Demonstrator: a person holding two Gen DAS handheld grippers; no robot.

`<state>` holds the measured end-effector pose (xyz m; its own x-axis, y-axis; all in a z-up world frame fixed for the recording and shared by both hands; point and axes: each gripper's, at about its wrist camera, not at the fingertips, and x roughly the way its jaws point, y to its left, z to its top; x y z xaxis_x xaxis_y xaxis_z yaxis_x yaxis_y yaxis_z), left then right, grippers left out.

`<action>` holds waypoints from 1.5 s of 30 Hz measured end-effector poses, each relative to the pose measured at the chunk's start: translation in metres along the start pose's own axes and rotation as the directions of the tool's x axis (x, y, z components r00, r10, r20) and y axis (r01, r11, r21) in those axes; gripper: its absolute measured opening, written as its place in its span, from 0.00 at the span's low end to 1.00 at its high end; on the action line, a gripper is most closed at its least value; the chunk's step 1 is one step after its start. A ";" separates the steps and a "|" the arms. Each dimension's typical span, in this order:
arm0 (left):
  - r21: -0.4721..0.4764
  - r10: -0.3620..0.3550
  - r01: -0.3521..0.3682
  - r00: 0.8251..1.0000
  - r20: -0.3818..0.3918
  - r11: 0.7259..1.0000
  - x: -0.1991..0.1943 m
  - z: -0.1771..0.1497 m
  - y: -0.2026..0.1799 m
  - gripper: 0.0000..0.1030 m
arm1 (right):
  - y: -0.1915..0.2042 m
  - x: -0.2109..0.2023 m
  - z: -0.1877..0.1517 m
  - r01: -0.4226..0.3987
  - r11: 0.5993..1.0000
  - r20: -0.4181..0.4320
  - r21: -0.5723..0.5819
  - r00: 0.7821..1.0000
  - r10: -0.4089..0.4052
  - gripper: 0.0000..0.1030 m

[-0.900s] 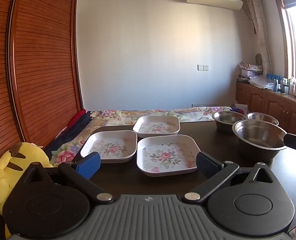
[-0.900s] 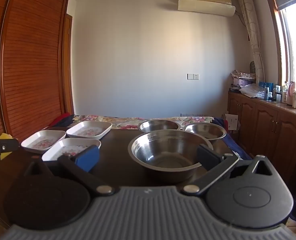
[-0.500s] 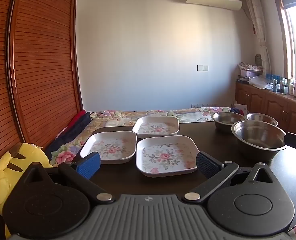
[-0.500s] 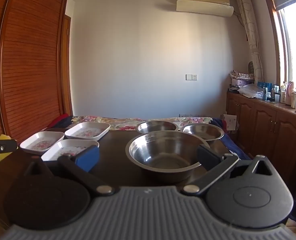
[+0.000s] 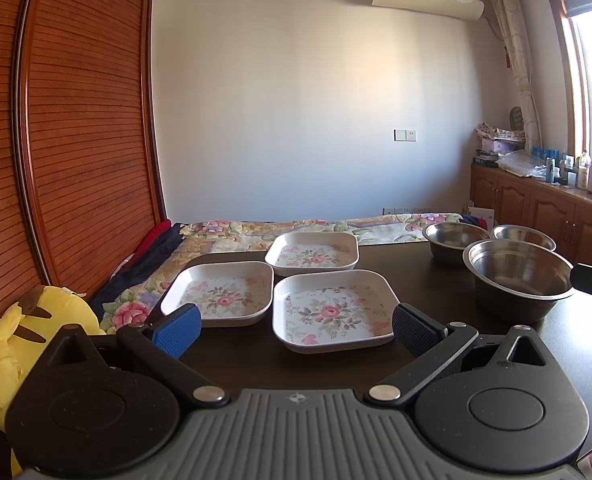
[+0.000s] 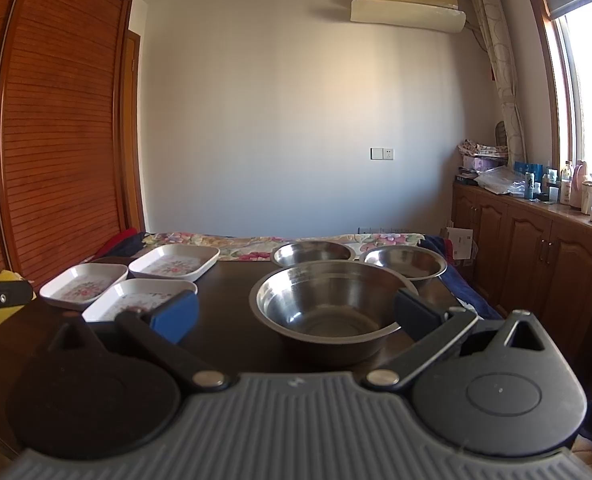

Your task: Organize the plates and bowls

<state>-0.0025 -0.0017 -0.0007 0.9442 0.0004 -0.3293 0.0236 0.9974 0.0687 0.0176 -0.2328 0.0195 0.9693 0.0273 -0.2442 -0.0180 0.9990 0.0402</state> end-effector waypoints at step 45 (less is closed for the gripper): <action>0.008 0.002 -0.002 1.000 -0.005 1.000 0.001 0.000 0.003 1.00 | -0.004 0.000 -0.001 0.003 1.000 0.000 0.003 1.000 -0.003 1.00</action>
<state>-0.0015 0.0009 -0.0008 0.9425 0.0027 -0.3342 0.0244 0.9967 0.0769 0.0172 -0.2363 0.0186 0.9694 0.0241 -0.2444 -0.0141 0.9990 0.0428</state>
